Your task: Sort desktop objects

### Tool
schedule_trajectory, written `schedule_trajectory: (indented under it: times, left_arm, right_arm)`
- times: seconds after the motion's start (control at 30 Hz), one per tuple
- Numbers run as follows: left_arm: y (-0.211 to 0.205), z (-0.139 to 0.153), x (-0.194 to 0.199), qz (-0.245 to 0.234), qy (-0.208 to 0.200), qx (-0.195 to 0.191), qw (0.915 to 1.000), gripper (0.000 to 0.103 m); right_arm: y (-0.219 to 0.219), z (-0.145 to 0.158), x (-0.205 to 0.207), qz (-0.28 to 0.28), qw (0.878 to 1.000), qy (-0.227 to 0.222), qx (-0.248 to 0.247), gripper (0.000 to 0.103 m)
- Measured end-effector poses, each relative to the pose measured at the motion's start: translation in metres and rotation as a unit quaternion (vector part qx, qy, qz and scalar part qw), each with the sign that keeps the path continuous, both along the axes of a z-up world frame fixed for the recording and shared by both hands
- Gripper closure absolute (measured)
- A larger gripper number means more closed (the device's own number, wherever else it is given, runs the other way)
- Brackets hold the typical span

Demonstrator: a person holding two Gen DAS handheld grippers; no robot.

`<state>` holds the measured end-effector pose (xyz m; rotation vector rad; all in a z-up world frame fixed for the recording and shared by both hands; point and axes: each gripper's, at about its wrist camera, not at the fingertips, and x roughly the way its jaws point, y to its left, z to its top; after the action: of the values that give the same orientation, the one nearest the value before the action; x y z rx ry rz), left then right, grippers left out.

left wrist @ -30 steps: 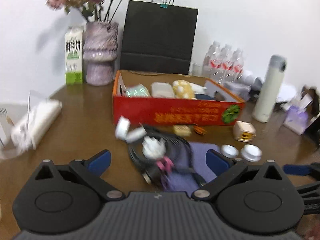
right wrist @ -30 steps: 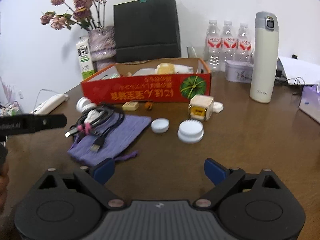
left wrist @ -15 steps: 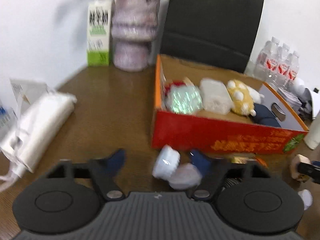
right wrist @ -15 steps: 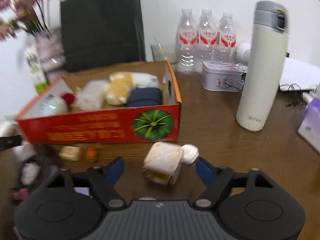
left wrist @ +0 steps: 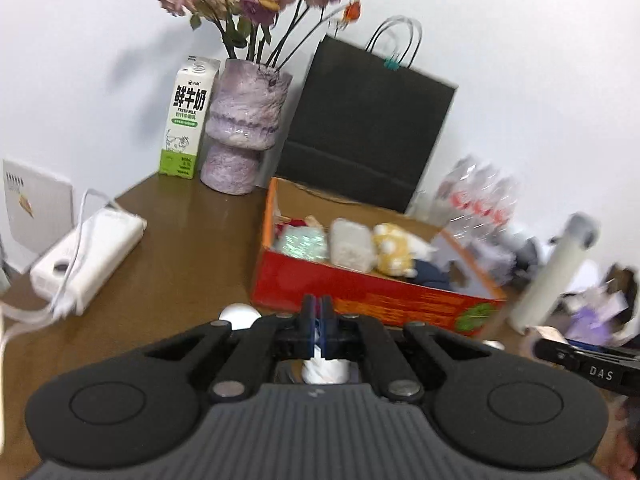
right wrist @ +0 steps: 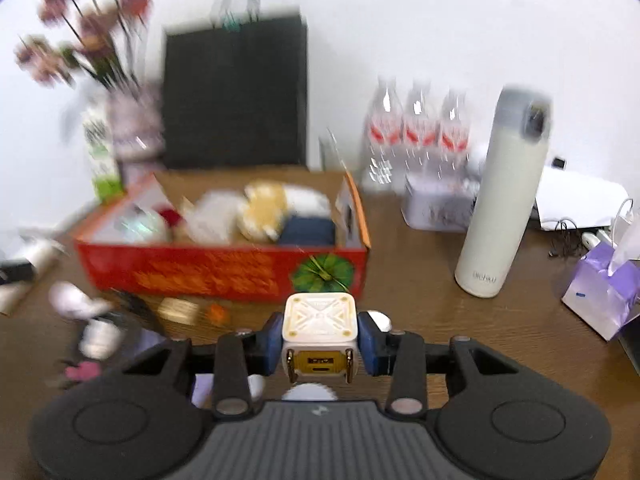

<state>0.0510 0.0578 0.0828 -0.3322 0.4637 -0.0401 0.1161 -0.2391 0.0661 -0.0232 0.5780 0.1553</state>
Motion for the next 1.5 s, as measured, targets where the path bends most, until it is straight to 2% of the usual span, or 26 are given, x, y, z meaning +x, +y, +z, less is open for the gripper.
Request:
schedule_trajectory:
  times: [0.13,0.23,0.33,0.37,0.4,0.5,0.63,0.73,0.77,0.8,0.83,0.93,1.07,1.13,1.23,1.3,1.33,1.43,1.5]
  left_arm:
    - [-0.012,-0.011,-0.05,-0.009,-0.006,0.01,0.9999,0.1]
    - [-0.017,-0.025,-0.073,-0.022,0.012,0.029,0.9993,0.099]
    - [-0.011,-0.034,-0.068,0.001,0.043,0.068,0.9968,0.091]
    - [-0.007,-0.034,-0.059,0.005,0.052,0.071,0.9961,0.072]
    - [-0.002,-0.034,-0.048,0.003,0.051,0.074,0.9959,0.049]
    - [0.007,-0.037,-0.01,0.032,0.035,0.107,0.9932,0.026]
    - [0.0,-0.059,0.046,0.017,0.074,0.145,0.9865,0.026]
    - [-0.004,-0.074,0.059,0.022,0.079,0.153,0.9849,0.029]
    - [-0.003,-0.077,0.059,0.021,0.076,0.147,0.9859,0.038]
    - [0.0,-0.078,0.059,0.02,0.079,0.135,0.9875,0.055]
    - [0.005,-0.079,0.058,0.026,0.081,0.117,0.9895,0.061]
    - [0.012,-0.078,0.05,0.031,0.071,0.093,0.9926,0.062]
    - [0.015,-0.064,0.033,0.032,0.029,0.089,0.9951,0.062]
    - [0.017,-0.047,0.033,0.032,0.016,0.072,0.9968,0.062]
    - [0.01,-0.008,0.056,0.01,-0.007,0.074,0.9972,0.062]
    - [-0.003,0.009,0.083,-0.026,-0.019,0.091,0.9953,0.062]
    - [-0.011,0.013,0.103,-0.041,-0.011,0.104,0.9937,0.062]
    - [-0.037,0.007,0.172,-0.079,0.057,0.14,0.9853,0.062]
    - [-0.046,-0.006,0.21,-0.087,0.103,0.149,0.9796,0.062]
  right_arm:
    - [0.001,0.018,-0.051,0.044,0.997,-0.025,0.05,0.066]
    - [0.009,0.01,-0.073,0.052,0.997,-0.019,0.045,0.066]
    - [0.011,-0.007,-0.08,0.056,0.997,0.01,0.045,0.066]
    - [0.012,-0.012,-0.08,0.057,0.997,0.02,0.045,0.066]
    - [0.014,-0.016,-0.082,0.056,0.997,0.026,0.043,0.065]
    - [0.02,-0.022,-0.081,0.057,0.997,0.036,0.043,0.065]
    - [0.025,-0.025,-0.075,0.064,0.996,0.037,0.045,0.065]
    - [0.027,-0.026,-0.07,0.067,0.996,0.041,0.041,0.065]
    - [0.026,-0.027,-0.068,0.065,0.996,0.042,0.039,0.065]
    - [0.026,-0.028,-0.065,0.062,0.997,0.043,0.034,0.065]
    - [0.026,-0.027,-0.063,0.059,0.997,0.042,0.028,0.065]
    - [0.026,-0.023,-0.057,0.053,0.998,0.033,0.023,0.065]
    - [0.032,-0.016,-0.037,0.072,0.996,0.036,0.046,0.065]
    - [0.041,-0.008,-0.021,0.091,0.994,0.026,0.05,0.065]
    - [0.047,0.013,0.01,0.113,0.991,0.004,0.066,0.065]
    - [0.054,0.027,0.043,0.121,0.99,-0.001,0.067,0.065]
    - [0.058,0.031,0.065,0.118,0.991,0.006,0.061,0.065]
    - [0.069,0.028,0.134,0.095,0.993,0.041,0.063,0.065]
    - [0.071,0.015,0.179,0.082,0.987,0.099,0.095,0.065]
